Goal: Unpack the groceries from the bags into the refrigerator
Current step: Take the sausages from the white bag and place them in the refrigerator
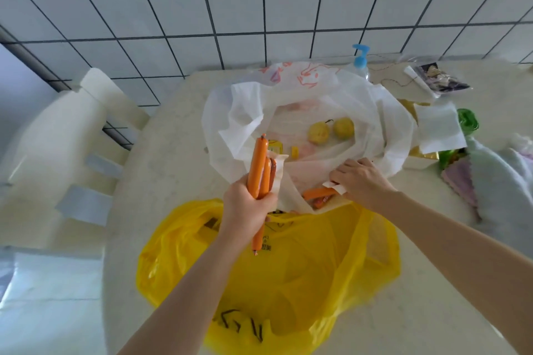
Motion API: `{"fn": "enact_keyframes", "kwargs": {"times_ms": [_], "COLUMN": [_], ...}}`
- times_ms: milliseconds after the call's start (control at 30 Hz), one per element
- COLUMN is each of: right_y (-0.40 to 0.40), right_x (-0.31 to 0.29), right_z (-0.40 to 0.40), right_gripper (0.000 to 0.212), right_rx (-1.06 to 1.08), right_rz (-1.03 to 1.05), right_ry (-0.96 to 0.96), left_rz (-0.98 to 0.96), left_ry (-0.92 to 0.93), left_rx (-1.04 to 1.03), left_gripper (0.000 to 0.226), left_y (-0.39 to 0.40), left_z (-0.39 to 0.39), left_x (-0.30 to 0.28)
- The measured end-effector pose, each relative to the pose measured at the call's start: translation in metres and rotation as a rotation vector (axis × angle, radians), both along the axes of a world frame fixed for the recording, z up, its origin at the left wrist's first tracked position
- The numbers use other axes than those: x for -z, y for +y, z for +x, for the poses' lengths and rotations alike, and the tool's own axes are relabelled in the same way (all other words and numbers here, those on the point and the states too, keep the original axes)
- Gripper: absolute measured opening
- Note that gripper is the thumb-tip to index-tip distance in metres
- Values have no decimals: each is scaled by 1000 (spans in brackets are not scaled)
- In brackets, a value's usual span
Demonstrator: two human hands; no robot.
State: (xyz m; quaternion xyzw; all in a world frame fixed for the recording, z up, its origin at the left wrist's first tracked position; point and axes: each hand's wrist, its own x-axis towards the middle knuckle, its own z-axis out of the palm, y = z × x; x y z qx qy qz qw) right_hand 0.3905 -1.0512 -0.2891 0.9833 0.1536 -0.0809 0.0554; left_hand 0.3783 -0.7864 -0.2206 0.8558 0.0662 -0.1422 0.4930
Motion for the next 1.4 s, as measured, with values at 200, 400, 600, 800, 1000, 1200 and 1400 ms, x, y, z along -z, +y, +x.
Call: {"fn": "enact_keyframes", "kwargs": {"times_ms": [200, 400, 600, 800, 1000, 1200, 1400], "right_y": [9, 18, 22, 62, 106, 159, 236], "right_x": [17, 15, -26, -92, -126, -144, -143], "right_z": [5, 9, -22, -78, -138, -198, -249], "right_gripper": [25, 19, 37, 30, 21, 21, 29], "right_rx": [-17, -22, 161, 315, 389, 612, 574], "right_rz": [-69, -81, 358, 373, 158, 635, 846], "right_ry": [60, 27, -136, -267, -247, -27, 121], "left_rz": [-37, -97, -171, -313, -386, -449, -438], "left_ry": [94, 165, 190, 210, 200, 210, 219], "left_rx": [-90, -159, -249, -400, -497, -586, -670], "left_gripper": [25, 24, 23, 23, 20, 13, 11], "left_y": [12, 24, 41, 64, 91, 127, 179], "left_z": [-14, -28, -53, -105, -172, -237, -293], "left_x": [13, 15, -4, -32, -49, -62, -76]}}
